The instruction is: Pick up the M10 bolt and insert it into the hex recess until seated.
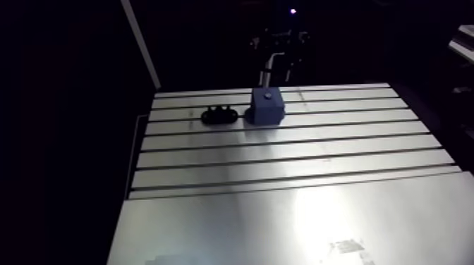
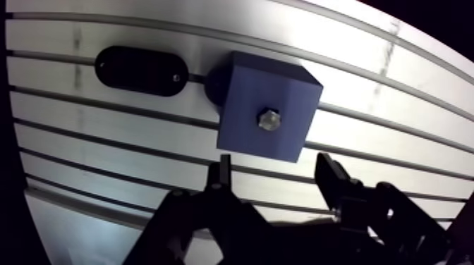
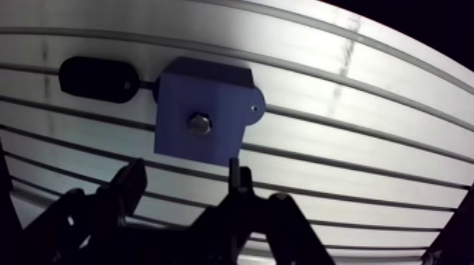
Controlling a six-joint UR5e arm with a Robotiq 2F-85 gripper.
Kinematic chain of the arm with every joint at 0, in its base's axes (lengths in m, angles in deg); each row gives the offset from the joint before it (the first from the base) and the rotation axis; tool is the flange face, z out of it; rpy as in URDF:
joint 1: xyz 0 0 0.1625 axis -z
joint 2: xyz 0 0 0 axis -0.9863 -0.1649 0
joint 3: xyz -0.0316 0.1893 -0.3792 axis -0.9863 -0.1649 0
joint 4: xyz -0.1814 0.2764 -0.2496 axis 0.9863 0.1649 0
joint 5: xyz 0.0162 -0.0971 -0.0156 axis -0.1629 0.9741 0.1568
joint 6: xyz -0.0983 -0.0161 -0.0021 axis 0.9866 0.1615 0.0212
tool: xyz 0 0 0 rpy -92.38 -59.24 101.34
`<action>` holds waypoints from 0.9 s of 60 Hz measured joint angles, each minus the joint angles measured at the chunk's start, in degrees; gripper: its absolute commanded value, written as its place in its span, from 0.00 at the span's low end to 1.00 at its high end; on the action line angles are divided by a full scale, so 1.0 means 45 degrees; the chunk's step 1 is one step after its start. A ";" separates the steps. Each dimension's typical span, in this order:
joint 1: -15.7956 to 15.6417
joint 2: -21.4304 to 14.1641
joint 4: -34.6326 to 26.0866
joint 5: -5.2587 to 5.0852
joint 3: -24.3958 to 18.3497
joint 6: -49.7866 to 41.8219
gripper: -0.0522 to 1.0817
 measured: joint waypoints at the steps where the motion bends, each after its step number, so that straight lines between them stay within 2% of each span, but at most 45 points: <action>1: 0.0003 -0.0032 0.0095 -0.0001 0.0056 0.0030 0.46; 13: 0.0038 -0.0284 0.1268 -0.0004 0.0700 0.0292 0.48; 25: 0.0066 -0.0321 0.1858 -0.0003 0.1016 0.0320 0.49; 54: 0.0074 -0.0115 0.1617 -0.0063 0.0650 -0.0236 0.49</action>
